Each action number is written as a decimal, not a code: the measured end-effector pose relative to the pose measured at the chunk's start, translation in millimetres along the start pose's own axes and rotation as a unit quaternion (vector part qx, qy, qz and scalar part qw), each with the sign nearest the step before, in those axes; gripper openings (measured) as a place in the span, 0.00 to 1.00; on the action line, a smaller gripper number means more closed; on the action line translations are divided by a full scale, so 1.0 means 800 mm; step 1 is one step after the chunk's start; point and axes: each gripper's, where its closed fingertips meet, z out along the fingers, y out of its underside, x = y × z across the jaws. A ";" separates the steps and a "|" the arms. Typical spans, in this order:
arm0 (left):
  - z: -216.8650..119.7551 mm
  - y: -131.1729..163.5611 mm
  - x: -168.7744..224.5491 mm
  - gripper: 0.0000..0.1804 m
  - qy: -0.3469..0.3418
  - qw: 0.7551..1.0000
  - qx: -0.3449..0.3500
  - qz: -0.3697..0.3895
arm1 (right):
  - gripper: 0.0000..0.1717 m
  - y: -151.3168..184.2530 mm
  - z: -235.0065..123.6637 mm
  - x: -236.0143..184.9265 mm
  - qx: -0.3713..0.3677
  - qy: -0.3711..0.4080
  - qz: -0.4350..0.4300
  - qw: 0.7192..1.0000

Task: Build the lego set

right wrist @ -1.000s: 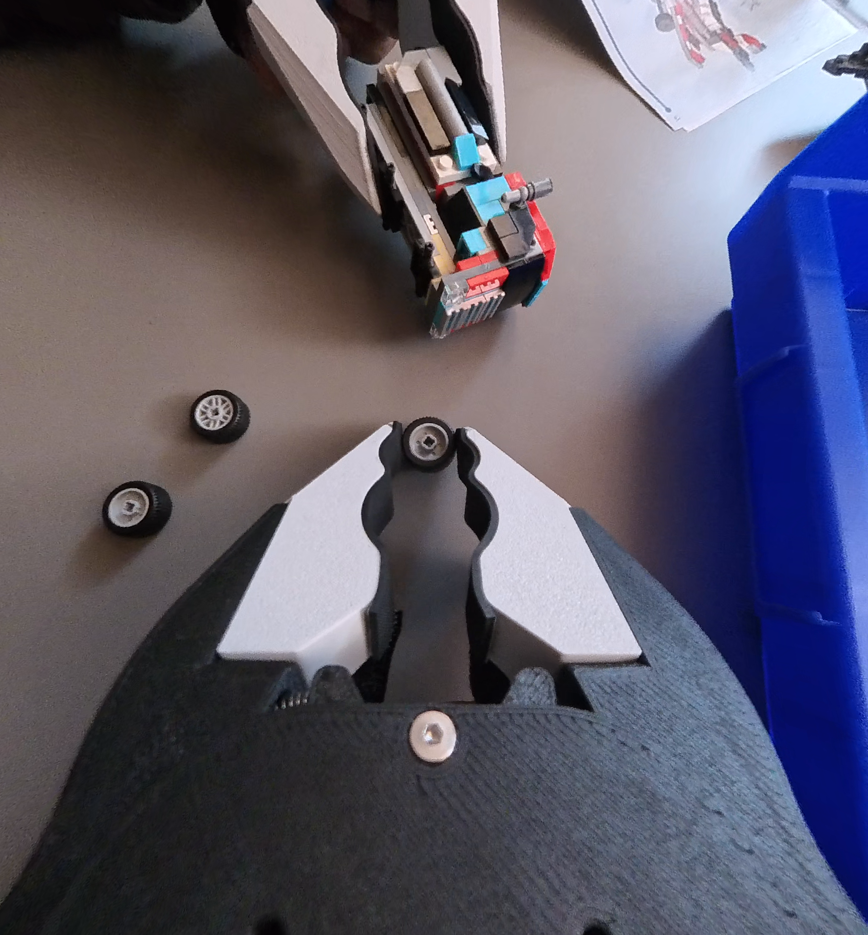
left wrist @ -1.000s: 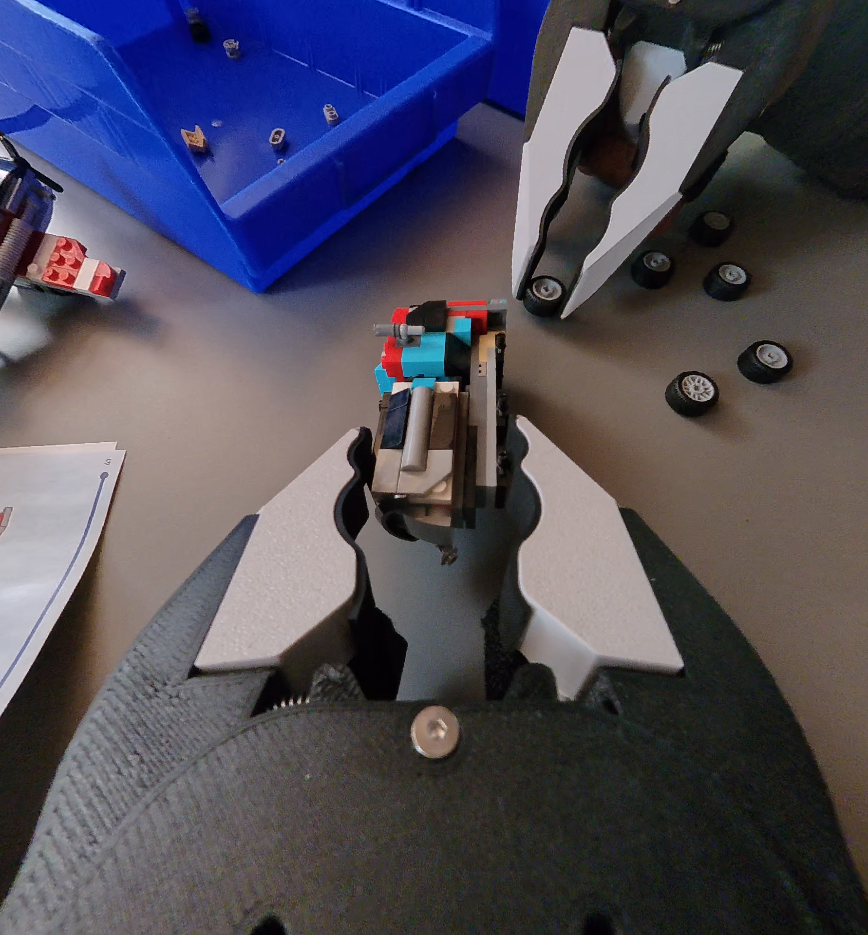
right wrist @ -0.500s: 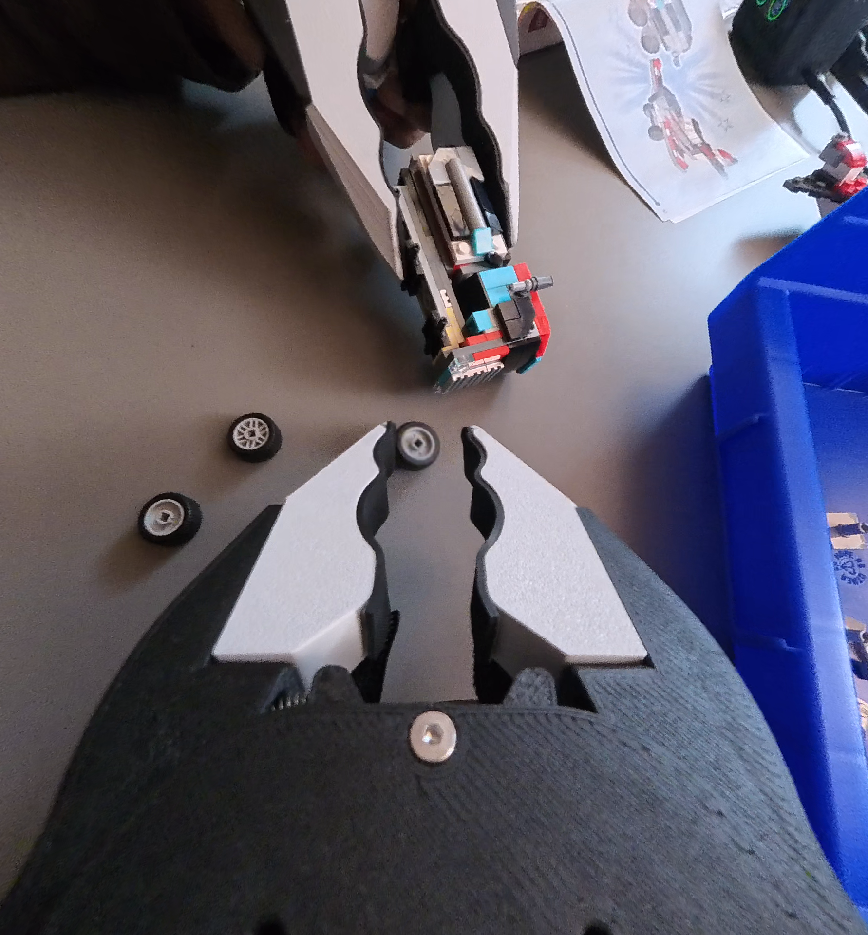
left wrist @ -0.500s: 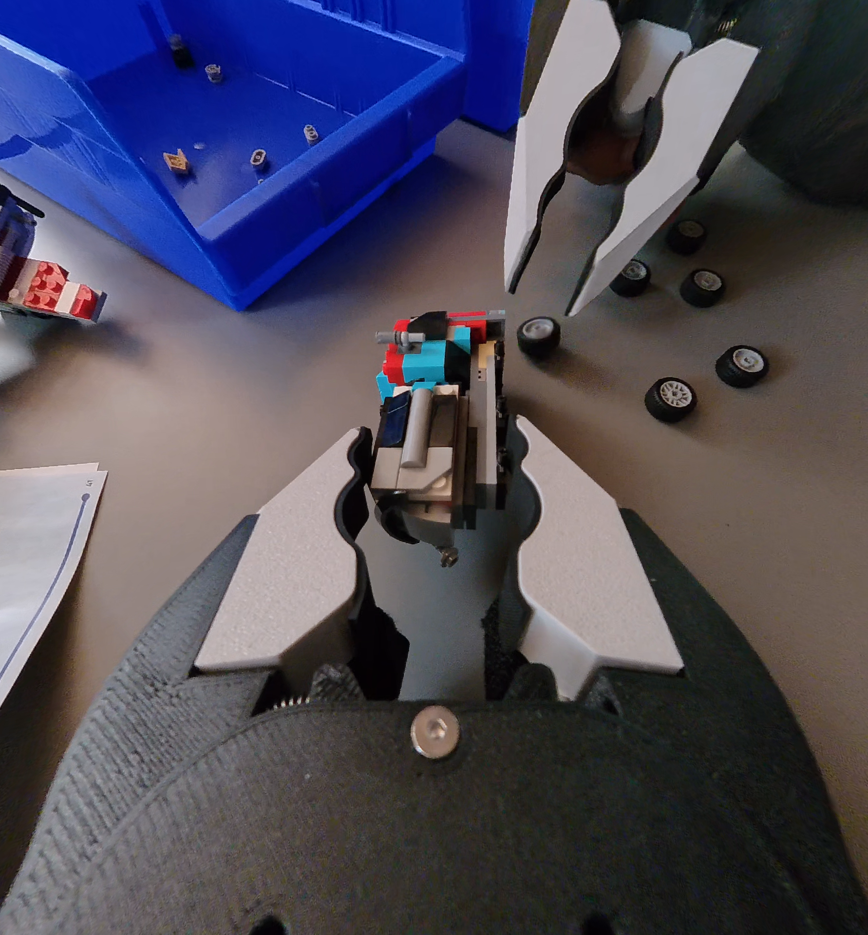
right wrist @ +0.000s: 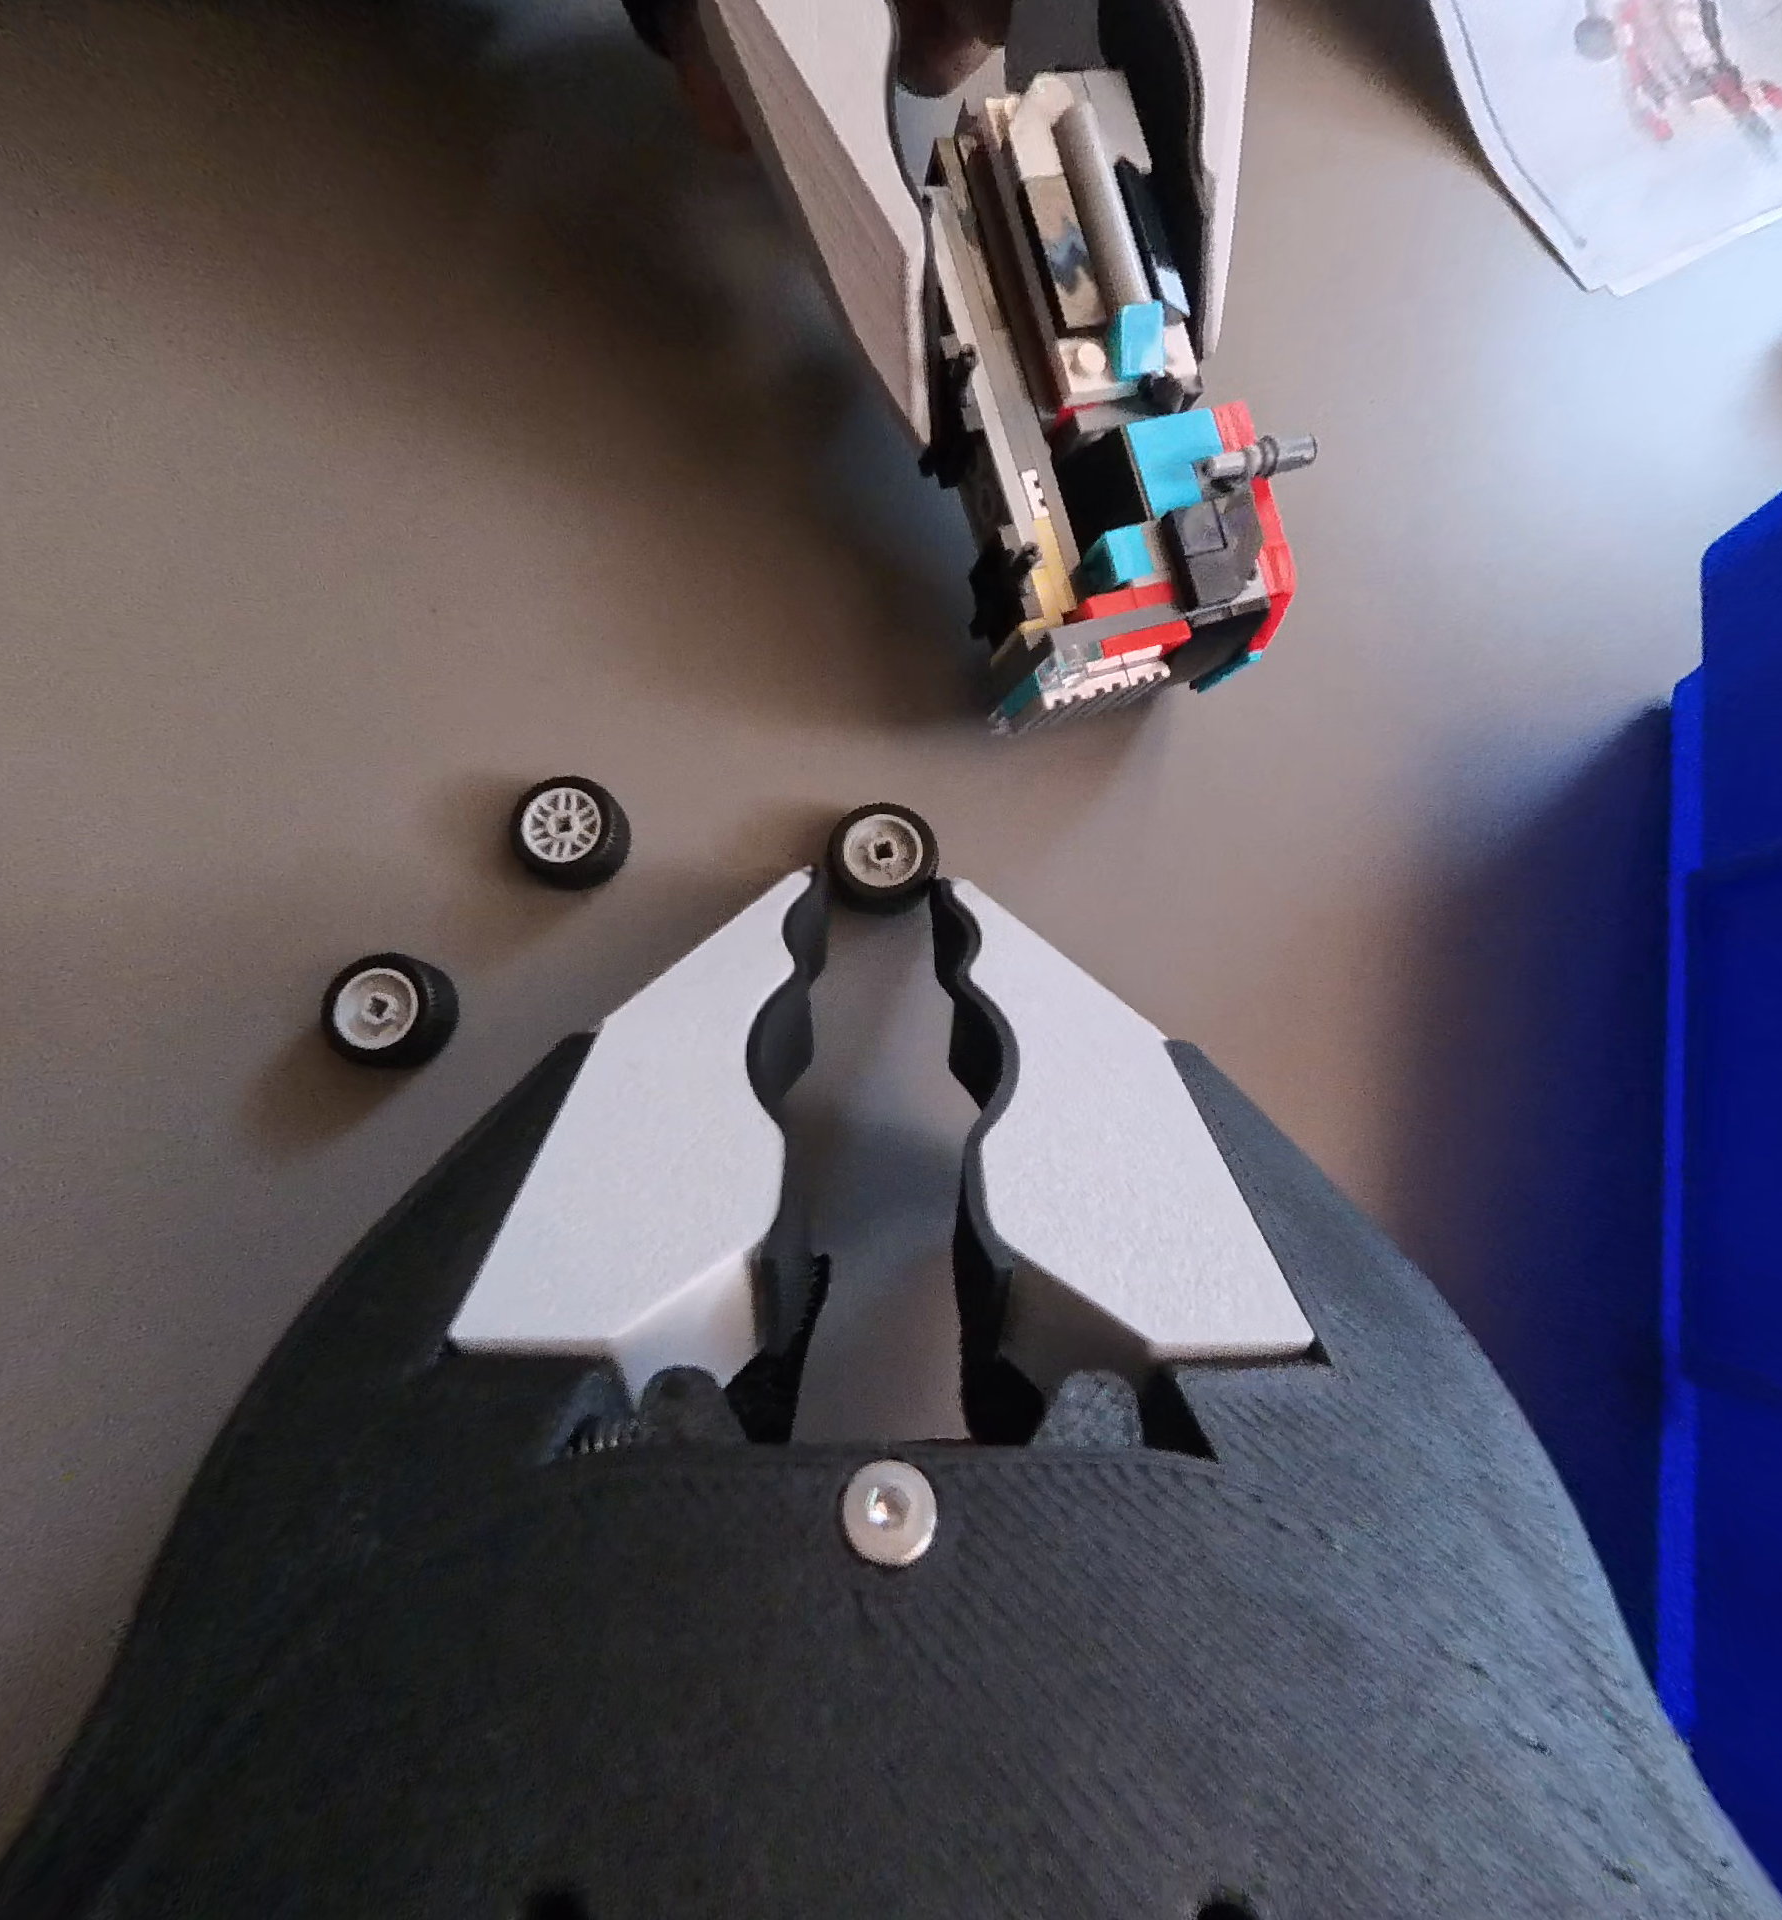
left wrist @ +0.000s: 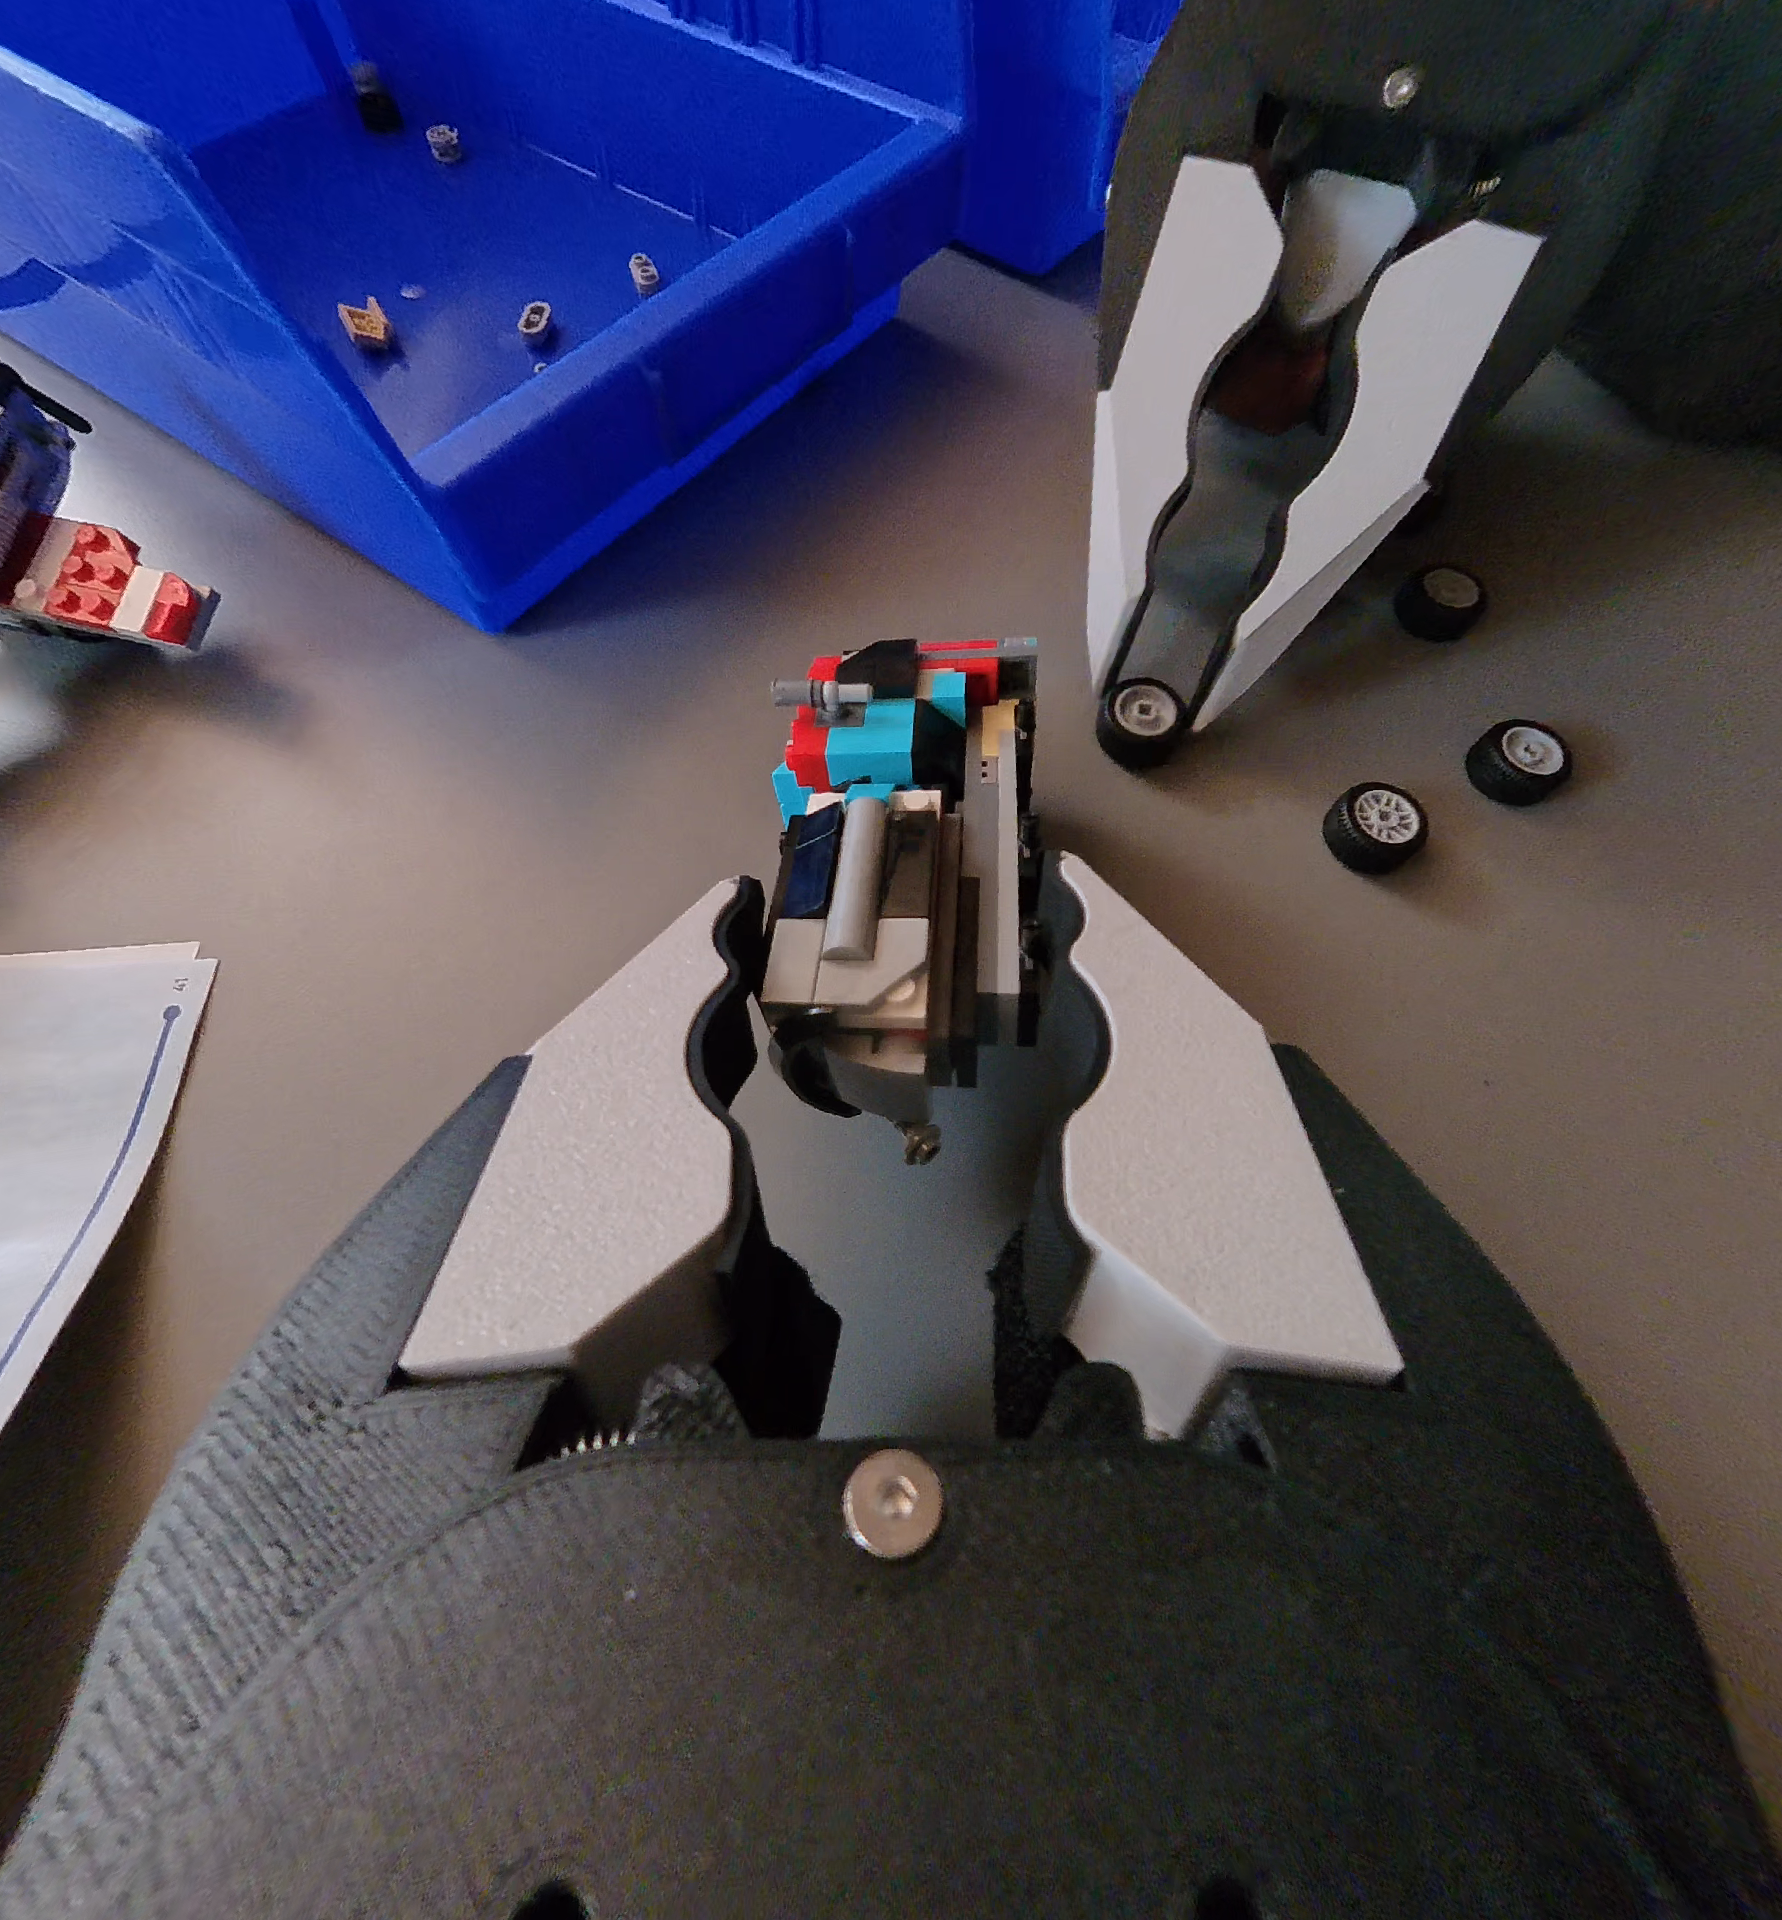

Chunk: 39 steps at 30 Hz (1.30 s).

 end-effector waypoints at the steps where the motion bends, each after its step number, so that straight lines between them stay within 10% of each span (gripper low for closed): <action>1: 0.000 0.000 -0.001 0.31 0.000 1.000 0.001 -0.002 | 0.12 -0.003 -0.001 0.000 0.007 0.000 -0.004 1.000; 39: -0.001 -0.002 -0.004 0.31 -0.009 1.000 0.005 -0.004 | 0.12 -0.021 -0.032 0.011 0.057 0.030 -0.027 0.998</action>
